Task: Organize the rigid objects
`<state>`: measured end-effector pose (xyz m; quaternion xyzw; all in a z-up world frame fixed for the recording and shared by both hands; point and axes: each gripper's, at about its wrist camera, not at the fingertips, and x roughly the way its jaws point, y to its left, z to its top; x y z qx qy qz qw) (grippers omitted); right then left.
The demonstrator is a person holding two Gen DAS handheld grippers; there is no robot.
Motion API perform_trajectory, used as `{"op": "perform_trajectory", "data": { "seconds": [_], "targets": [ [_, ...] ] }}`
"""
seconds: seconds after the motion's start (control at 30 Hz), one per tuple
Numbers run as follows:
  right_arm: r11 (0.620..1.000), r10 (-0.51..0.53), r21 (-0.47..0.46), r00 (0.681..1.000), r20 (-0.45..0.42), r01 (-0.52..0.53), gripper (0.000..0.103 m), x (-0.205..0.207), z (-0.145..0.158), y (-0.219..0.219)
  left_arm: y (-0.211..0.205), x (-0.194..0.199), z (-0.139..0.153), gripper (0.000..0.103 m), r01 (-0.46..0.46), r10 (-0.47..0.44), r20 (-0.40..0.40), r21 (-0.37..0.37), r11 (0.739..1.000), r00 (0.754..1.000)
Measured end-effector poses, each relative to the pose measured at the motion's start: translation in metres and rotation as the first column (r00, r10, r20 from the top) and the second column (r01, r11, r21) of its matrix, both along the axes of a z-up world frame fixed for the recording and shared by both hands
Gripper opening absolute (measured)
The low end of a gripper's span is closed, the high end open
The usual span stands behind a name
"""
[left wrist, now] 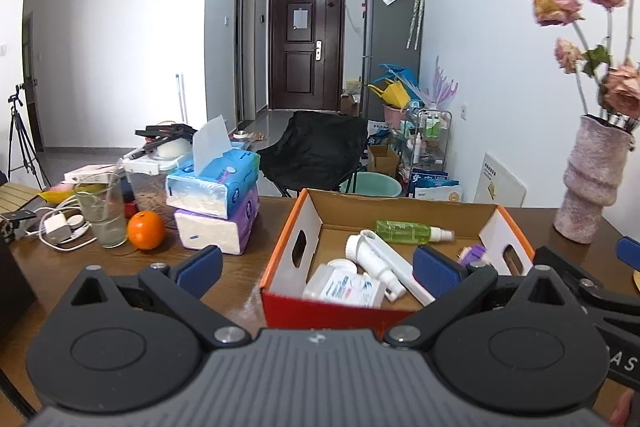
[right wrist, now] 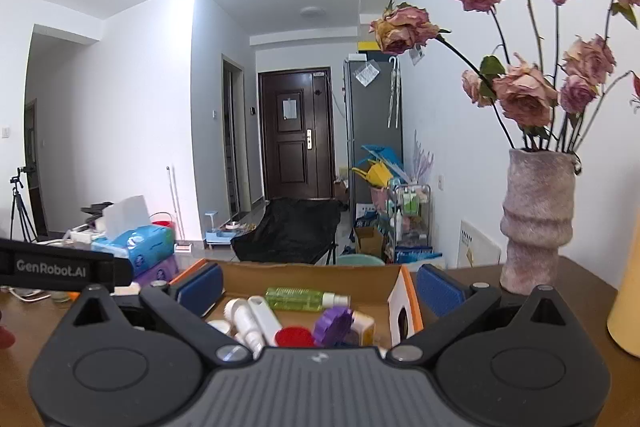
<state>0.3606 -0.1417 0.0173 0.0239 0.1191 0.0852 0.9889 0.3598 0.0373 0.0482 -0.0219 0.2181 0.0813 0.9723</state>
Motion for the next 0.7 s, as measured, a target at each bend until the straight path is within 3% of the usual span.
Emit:
{"op": "perform_trajectory", "data": {
  "seconds": [0.23,0.4,0.7],
  "targets": [
    [1.0,0.001,0.004,1.0,-0.004,-0.001,0.103,-0.059,0.015,-0.002,-0.005,-0.061,0.011,0.103,-0.007,0.007,0.007,0.009,1.0,1.0],
    [0.999,-0.003,0.052,1.0,-0.019,0.004,0.103,-0.109,0.009,-0.019,-0.009,-0.116,0.007,0.103,0.013,-0.013,0.008,0.008,1.0,1.0],
    [1.0,-0.014,0.002,0.999,-0.03,0.014,0.103,-0.198,0.011,-0.029,-0.016,-0.205,0.003,0.103,0.025,-0.025,0.001,0.021,0.999,1.0]
  ]
}}
